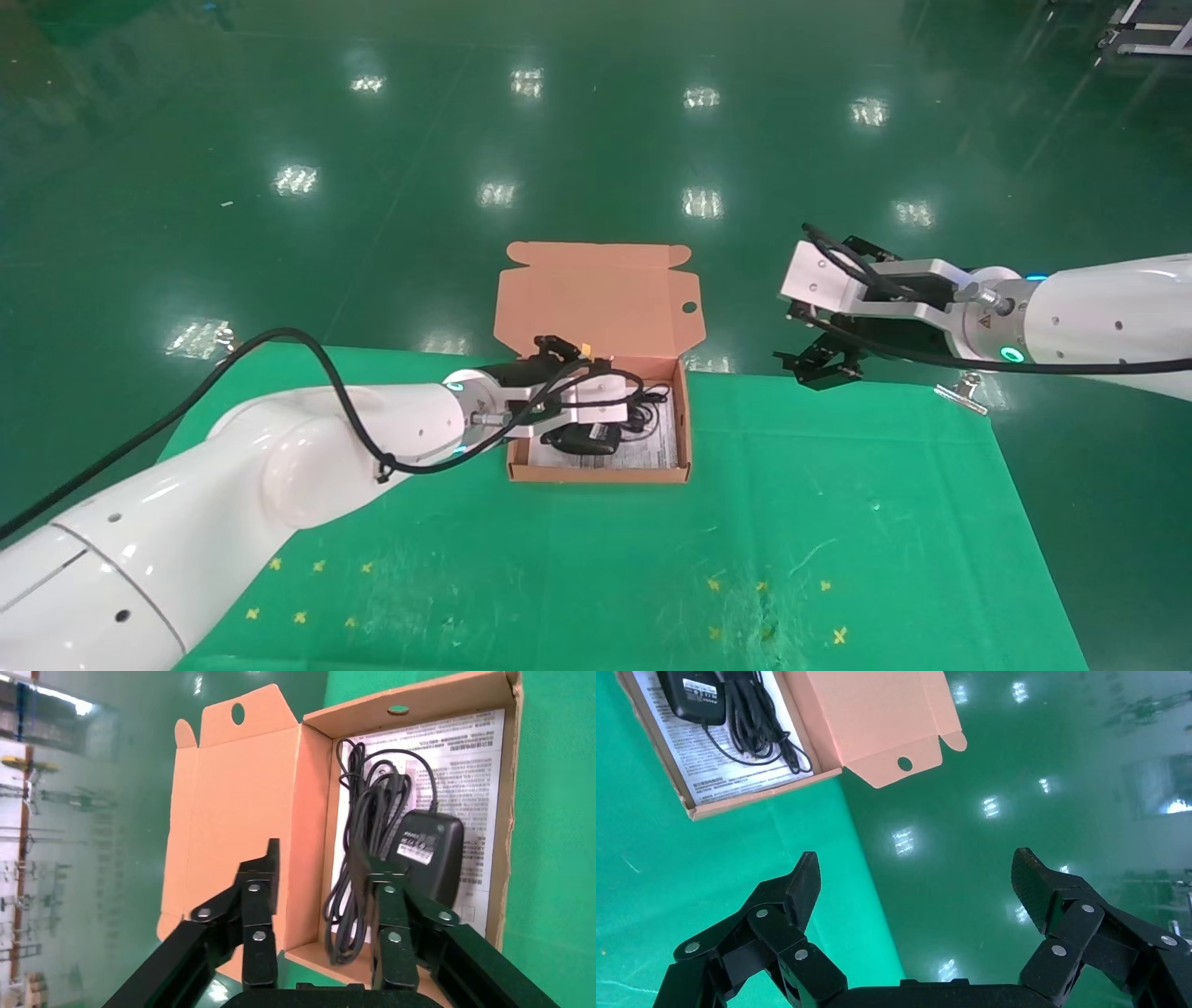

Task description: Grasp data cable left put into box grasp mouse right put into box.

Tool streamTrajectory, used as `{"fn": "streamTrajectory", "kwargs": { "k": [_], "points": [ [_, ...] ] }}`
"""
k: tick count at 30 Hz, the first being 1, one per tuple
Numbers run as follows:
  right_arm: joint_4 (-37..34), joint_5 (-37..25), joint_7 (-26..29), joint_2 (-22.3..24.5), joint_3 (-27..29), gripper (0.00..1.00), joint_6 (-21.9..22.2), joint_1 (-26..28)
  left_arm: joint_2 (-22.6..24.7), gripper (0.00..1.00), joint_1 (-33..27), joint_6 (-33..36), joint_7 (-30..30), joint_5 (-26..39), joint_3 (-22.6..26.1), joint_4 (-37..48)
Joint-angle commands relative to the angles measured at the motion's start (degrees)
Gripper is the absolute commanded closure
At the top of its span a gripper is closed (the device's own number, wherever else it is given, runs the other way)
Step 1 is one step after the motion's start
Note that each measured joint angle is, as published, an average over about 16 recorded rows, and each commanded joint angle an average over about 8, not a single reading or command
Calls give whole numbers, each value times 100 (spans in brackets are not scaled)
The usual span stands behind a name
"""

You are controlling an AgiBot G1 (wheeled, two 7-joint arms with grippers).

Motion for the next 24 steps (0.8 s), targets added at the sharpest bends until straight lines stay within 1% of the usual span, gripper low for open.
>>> {"fn": "streamTrajectory", "kwargs": {
  "k": [1,7,10,13,17,24],
  "points": [
    [-9,20,5,-1,4,0,3,-9,-50,0,13,19,1,-16,4,-73],
    [63,-216,-96,85,61,0,30,287,-172,0,-499,-154,-293,-57,-234,71],
    [160,-394,-223,112,54,0,-37,431,-200,0,-758,-269,-436,-76,-350,239],
    [230,-425,-317,133,106,0,-134,447,-250,0,-862,-269,-503,-170,-442,303],
    [290,-205,-443,183,361,0,-358,276,-422,0,-795,-46,-505,-483,-635,210],
    [366,536,-688,311,1069,0,-906,-277,-881,0,-412,672,-417,-1308,-1103,-185]
  ]
}}
